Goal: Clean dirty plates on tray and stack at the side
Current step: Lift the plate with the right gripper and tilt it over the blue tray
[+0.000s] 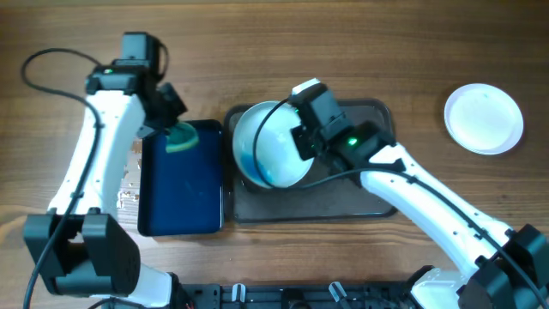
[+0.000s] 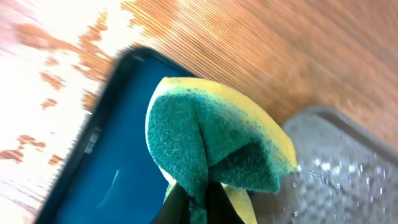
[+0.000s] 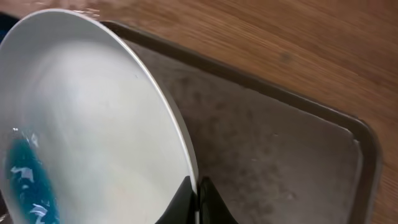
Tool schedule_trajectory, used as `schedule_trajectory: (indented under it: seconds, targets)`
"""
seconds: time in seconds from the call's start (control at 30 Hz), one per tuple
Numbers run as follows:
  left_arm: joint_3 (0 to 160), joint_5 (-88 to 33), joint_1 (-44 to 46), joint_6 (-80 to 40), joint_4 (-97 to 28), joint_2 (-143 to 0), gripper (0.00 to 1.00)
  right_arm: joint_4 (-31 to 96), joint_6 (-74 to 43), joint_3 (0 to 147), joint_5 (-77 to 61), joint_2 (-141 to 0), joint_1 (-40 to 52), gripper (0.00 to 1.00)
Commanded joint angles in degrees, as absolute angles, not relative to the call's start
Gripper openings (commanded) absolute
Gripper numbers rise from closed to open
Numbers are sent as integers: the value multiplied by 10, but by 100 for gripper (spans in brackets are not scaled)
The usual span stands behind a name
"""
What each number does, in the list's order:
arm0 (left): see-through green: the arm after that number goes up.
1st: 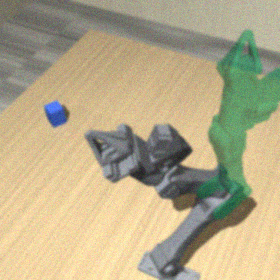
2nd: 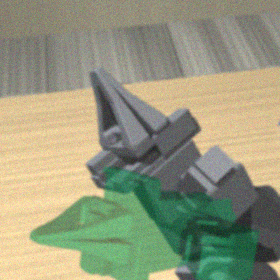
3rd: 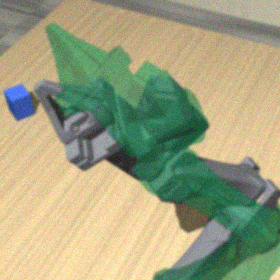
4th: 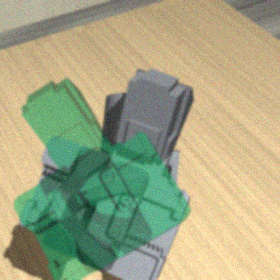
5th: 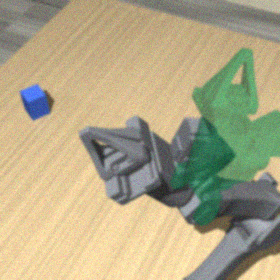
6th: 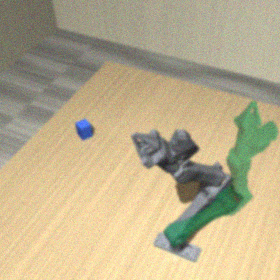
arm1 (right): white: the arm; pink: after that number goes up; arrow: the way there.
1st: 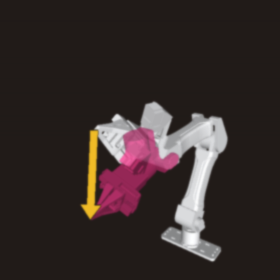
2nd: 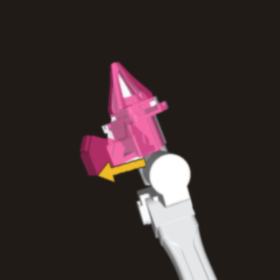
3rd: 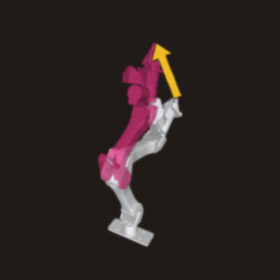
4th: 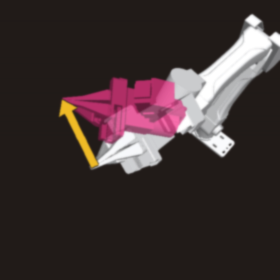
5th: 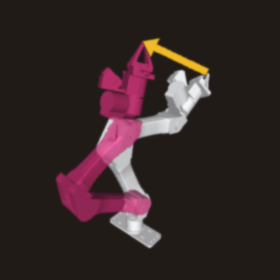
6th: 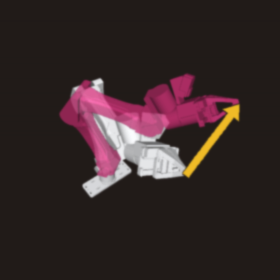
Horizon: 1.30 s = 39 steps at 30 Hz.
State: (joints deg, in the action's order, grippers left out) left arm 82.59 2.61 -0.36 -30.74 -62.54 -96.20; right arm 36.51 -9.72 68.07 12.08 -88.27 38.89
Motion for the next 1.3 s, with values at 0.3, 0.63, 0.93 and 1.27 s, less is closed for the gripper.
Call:
schedule_trajectory:
  seconds: [0.3, 0.63, 0.93, 1.27]
  targets:
    - [844, -53, -236, -272, -646, -934, 4, 343, -72, 834, 115, -960, 451, 4]
    - [844, -52, -237, -269, -643, -929, 4, 418, -25, 1052, 185, -1144, 526, 4]
    - [844, -51, -269, -264, -641, -929, 4, 311, 183, 1062, 502, -1149, 640, 4]
    - [844, -51, -269, -261, -639, -929, 4, 109, 443, 1062, 622, -1149, 715, 4]
